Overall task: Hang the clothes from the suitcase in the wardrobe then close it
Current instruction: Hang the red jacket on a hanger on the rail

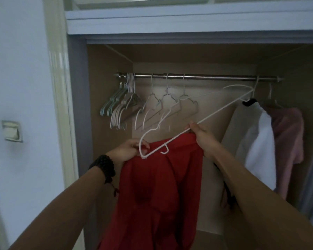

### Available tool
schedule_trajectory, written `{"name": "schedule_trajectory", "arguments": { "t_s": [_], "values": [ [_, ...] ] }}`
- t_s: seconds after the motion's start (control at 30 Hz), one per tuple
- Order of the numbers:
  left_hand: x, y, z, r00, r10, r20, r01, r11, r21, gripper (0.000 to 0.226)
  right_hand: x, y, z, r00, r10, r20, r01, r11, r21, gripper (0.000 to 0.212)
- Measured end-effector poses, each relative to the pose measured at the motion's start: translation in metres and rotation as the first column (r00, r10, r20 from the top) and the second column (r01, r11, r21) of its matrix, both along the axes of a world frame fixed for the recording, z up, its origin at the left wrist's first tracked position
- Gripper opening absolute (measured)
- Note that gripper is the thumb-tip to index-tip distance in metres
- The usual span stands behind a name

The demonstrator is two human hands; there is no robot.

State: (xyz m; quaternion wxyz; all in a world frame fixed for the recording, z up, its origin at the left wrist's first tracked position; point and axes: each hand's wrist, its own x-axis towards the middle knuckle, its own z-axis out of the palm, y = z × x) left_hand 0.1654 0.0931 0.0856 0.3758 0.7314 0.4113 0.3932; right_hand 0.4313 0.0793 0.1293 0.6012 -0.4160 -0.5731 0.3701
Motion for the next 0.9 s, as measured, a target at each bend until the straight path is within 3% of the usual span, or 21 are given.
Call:
{"name": "schedule_trajectory", "arguments": {
  "t_s": [0.07, 0.17, 0.23, 0.33, 0.47, 0.6, 0.67, 0.73, 0.83, 0.9],
  "values": [
    [0.003, -0.004, 0.018, 0.968, 0.032, 0.248, 0.016, 0.982, -0.189, 0.023, 0.01, -0.007, -0.004, 0.994, -0.055, 0.094, 0.051, 0.998, 0.048, 0.039],
    [0.016, -0.011, 0.043, 0.942, 0.062, 0.33, 0.045, 0.951, -0.306, 0.028, 0.021, -0.014, -0.012, 0.98, -0.103, 0.173, 0.089, 0.992, 0.091, 0.039],
    [0.031, -0.019, 0.054, 0.938, 0.034, 0.346, 0.103, 0.923, -0.37, 0.019, 0.024, -0.018, -0.019, 0.966, -0.114, 0.234, 0.091, 0.99, 0.104, 0.038],
    [0.055, -0.021, 0.06, 0.966, -0.025, 0.256, 0.104, 0.949, -0.299, 0.024, 0.025, -0.022, -0.032, 0.924, -0.123, 0.362, 0.088, 0.99, 0.111, 0.039],
    [0.085, -0.018, 0.064, 0.991, 0.006, 0.132, 0.017, 0.985, -0.171, 0.066, 0.033, -0.031, -0.045, 0.884, -0.11, 0.454, 0.077, 0.993, 0.09, 0.036],
    [0.108, -0.018, 0.066, 0.993, 0.031, 0.11, -0.025, 0.998, -0.06, 0.052, 0.05, -0.046, -0.049, 0.838, -0.044, 0.544, 0.049, 0.999, 0.006, 0.031],
    [0.116, -0.019, 0.063, 0.988, -0.017, 0.154, 0.022, 0.999, -0.029, 0.048, 0.062, -0.057, -0.048, 0.794, -0.031, 0.607, 0.057, 0.998, -0.024, 0.048],
    [0.116, -0.017, 0.057, 0.984, -0.078, 0.162, 0.083, 0.996, -0.027, 0.046, 0.078, -0.069, -0.045, 0.795, 0.036, 0.606, 0.041, 0.993, -0.112, 0.052],
    [0.105, -0.013, 0.048, 0.997, -0.075, 0.014, 0.074, 0.996, 0.053, 0.044, 0.107, -0.079, -0.04, 0.645, 0.006, 0.764, 0.151, 0.979, -0.136, 0.048],
    [0.096, -0.011, 0.041, 0.992, -0.042, -0.115, 0.059, 0.988, 0.146, 0.044, 0.126, -0.079, -0.036, 0.504, -0.162, 0.848, 0.317, 0.948, -0.007, 0.024]
  ]
}}
